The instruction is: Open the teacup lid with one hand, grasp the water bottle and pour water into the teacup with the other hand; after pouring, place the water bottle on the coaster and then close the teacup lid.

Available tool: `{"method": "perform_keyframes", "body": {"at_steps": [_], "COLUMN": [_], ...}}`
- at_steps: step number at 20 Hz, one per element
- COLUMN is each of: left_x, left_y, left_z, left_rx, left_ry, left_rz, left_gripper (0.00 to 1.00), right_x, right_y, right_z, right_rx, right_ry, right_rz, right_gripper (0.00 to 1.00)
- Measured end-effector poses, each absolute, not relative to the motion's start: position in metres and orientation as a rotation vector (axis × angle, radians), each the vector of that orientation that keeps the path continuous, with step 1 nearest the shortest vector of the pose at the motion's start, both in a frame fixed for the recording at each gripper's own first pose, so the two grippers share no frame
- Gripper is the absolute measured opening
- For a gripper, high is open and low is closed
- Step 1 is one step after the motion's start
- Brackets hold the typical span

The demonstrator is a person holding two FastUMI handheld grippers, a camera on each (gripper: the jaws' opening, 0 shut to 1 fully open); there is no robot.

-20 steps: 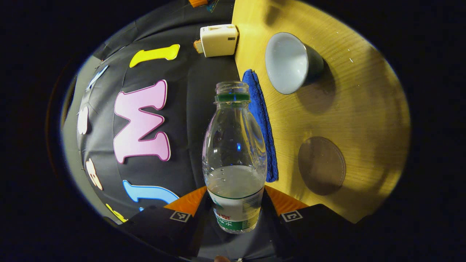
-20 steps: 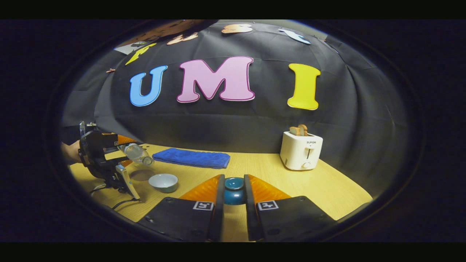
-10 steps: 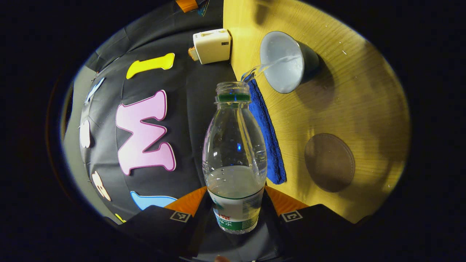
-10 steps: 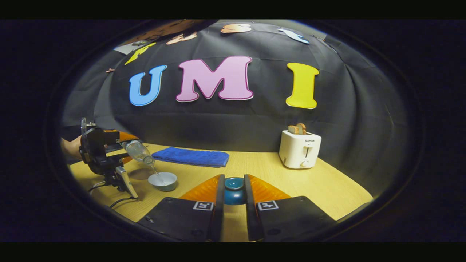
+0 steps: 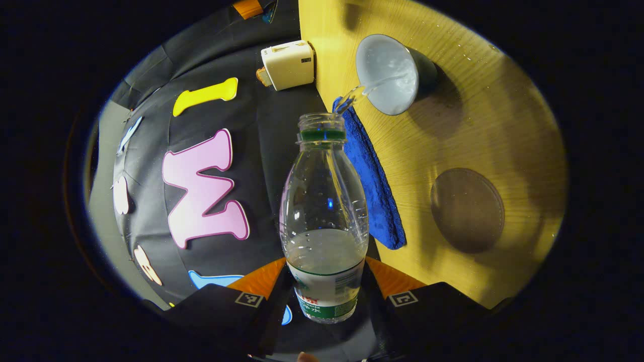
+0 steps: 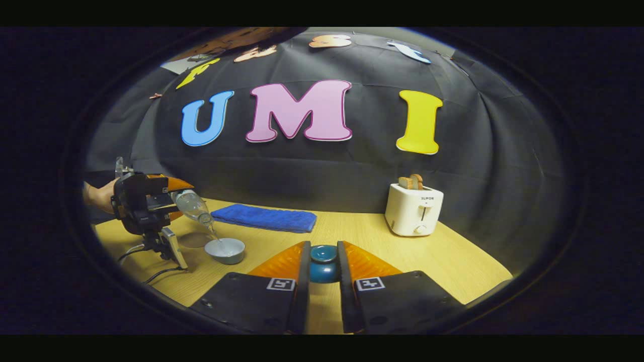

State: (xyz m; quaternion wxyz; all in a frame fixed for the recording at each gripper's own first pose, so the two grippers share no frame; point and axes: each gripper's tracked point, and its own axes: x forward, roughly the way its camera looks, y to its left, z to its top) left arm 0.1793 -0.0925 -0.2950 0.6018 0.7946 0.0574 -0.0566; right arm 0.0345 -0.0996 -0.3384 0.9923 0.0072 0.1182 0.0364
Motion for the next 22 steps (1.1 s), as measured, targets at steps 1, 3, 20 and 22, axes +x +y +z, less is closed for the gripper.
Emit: {"method": "perform_keyframes", "body": {"at_steps": [1,3,20,22], "left_x": [0.18,0.182,0.196,0.198], "left_y": [-0.093,-0.095,-0.102,-0.102], "left_z": [-0.292,-0.289,-0.249,-0.243], "left_rx": [1.846,1.858,1.998,2.015], "left_ry": [0.125,0.109,-0.055,-0.081], "left_rz": [-0.131,-0.135,-0.099,-0.084], "left_gripper": [0.75,0.75,0.75,0.75], "right_x": [0.035,0.035,0.029,0.027], "right_y": [-0.099,-0.1,-0.104,-0.104], "right_z": [-0.338,-0.337,-0.327,-0.328], "right_rx": [0.014,0.012,-0.011,-0.02], "right_ry": [0.237,0.236,0.208,0.208], "right_rz": [0.074,0.074,0.074,0.076], "right_gripper": [0.34,0.29,0.34,0.29]}}
